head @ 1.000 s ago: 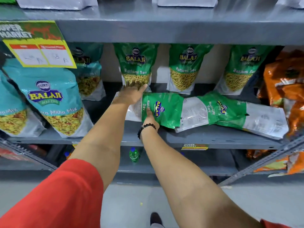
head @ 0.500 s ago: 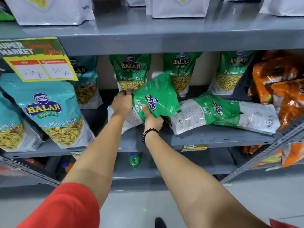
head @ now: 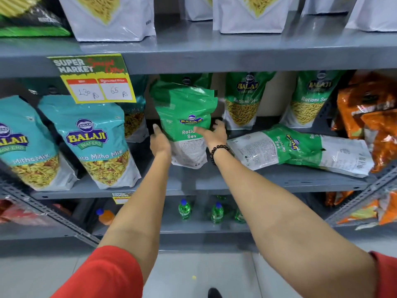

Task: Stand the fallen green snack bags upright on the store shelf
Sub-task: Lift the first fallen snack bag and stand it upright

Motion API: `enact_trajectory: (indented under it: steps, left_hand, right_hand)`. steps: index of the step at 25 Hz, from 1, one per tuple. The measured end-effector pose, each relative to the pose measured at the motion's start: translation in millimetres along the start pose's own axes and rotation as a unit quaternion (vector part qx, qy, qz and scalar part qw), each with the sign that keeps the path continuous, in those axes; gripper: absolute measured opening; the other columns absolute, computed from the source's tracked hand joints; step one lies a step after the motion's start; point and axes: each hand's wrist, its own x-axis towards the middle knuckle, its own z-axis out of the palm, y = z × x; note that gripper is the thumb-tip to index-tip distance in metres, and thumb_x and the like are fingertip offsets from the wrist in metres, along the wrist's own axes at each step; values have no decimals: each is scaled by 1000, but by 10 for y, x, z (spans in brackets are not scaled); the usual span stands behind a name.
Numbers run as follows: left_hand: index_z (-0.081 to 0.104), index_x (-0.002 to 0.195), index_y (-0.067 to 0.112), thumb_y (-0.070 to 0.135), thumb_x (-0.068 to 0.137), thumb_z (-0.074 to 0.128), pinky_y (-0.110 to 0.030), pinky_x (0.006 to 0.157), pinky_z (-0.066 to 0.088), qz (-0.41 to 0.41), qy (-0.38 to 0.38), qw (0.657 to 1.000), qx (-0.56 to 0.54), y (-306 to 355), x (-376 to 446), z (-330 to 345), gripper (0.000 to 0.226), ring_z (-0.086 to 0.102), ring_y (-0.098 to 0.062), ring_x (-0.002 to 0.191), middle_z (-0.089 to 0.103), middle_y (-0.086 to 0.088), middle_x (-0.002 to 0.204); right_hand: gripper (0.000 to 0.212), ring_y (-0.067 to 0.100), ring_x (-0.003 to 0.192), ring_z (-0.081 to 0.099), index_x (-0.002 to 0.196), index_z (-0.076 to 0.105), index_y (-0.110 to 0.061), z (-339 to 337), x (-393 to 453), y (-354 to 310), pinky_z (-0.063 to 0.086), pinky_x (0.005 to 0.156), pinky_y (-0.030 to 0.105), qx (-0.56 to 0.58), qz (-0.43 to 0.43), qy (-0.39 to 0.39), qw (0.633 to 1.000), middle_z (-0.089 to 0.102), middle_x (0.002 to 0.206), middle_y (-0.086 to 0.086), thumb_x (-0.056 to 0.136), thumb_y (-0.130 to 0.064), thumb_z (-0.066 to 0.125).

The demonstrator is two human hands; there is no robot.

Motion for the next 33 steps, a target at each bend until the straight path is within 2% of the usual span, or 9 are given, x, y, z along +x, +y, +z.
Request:
enact_trajectory:
  steps: [3,6,11,15,20,23,26,29,33]
  left_hand:
    - [36,143,11,54,95,27,-36,114,32,-7,-93,992,-82,155,43,17,64,39,-26,137,41,-7,148]
    - [35,143,11,55,96,24,-35,112,33,-22,-86,995,-35,165,56,33,66,40,-26,135,40,-8,149]
    - [54,128,3,58,94,22,-40,103,41,-4,40,999,-3,5,113,-138,72,52,-34,120,55,-16,135]
    - [45,137,11,63,91,22,-43,99,47,-38,-67,996,-33,-90,57,-125,74,52,-31,122,53,-11,138]
    - [56,103,8,49,96,29,-30,57,48,-22,-45,998,-35,-197,97,-197,50,60,-22,63,64,-10,76]
    - [53,119,8,20,94,46,-28,71,48,1,-75,997,-18,-214,212,-239,29,60,-19,82,63,-15,105]
    - [33,143,9,8,75,61,-27,98,35,8,-193,980,41,-152,268,-278,74,42,-23,131,41,-8,148]
    - [42,135,8,1,65,67,-19,82,42,50,-271,958,74,-111,272,-269,75,51,-22,119,57,-6,129]
    - [47,128,3,-7,70,73,-14,70,47,95,-231,965,81,-160,216,-255,64,55,-17,102,59,-7,112]
  right_hand:
    - [49,33,116,59,121,51,-3,-16,-211,161,50,90,40,-172,13,86,981,59,128,17,83,-30,65]
    - [30,36,111,62,112,65,-3,95,-389,248,51,89,36,-236,-29,8,971,66,120,21,88,-16,52]
    - [61,35,131,46,140,35,-6,121,-351,275,42,104,35,-203,-10,-98,974,46,142,19,82,-2,51]
    - [85,33,122,49,131,37,-6,221,-425,413,46,100,41,-207,-20,-64,976,41,134,15,63,-26,82]
    - [89,31,127,51,147,22,-8,52,-236,468,42,104,37,-169,-43,-79,981,53,138,15,77,-22,74]
    - [63,30,126,53,147,26,-8,-46,-115,467,40,105,37,-149,-36,-9,988,55,138,15,90,-6,53]
    - [42,32,117,57,132,47,-3,-25,-108,460,44,98,36,-114,-33,43,992,64,124,19,90,0,45]
    - [30,35,108,62,113,61,-4,24,-133,504,49,95,40,-97,-57,6,994,69,112,20,85,-4,51]
    - [49,25,111,61,122,56,-8,74,-144,461,48,99,38,-59,-56,-61,995,67,120,11,76,-14,71]
